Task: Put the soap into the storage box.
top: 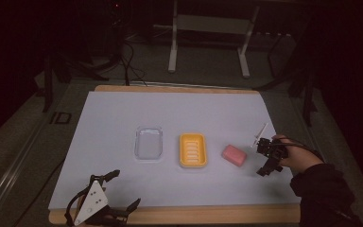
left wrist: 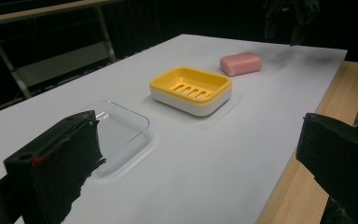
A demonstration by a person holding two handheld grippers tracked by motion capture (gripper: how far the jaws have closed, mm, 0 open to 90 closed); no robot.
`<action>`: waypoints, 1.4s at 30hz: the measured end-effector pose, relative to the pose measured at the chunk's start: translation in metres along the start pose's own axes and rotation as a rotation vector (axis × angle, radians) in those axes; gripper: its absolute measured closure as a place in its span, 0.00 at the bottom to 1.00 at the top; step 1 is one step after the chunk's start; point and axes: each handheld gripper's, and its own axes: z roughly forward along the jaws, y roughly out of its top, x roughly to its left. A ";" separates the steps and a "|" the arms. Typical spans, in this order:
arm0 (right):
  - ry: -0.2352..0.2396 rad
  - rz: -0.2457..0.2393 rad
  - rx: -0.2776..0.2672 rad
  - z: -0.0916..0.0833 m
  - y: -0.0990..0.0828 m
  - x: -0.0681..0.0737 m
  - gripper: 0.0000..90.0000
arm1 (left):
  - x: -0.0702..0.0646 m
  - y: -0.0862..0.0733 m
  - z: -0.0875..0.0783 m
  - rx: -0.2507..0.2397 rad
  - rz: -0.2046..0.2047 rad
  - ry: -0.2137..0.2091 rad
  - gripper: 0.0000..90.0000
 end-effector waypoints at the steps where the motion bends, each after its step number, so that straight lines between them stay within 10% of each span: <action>1: 0.001 -0.006 -0.006 0.000 0.004 -0.001 0.16 | 0.000 0.000 0.000 0.000 0.000 0.000 0.00; 21: 0.056 0.063 -0.160 0.008 0.043 -0.005 0.15 | 0.000 0.000 0.000 0.000 -0.001 -0.003 0.00; 30: 0.031 -0.037 -0.184 0.023 0.055 -0.004 0.18 | 0.000 0.000 0.000 0.000 0.001 -0.003 0.00; 42: 0.038 -0.014 -0.182 0.039 0.066 -0.005 0.21 | -0.001 0.000 0.001 0.003 0.004 -0.004 0.00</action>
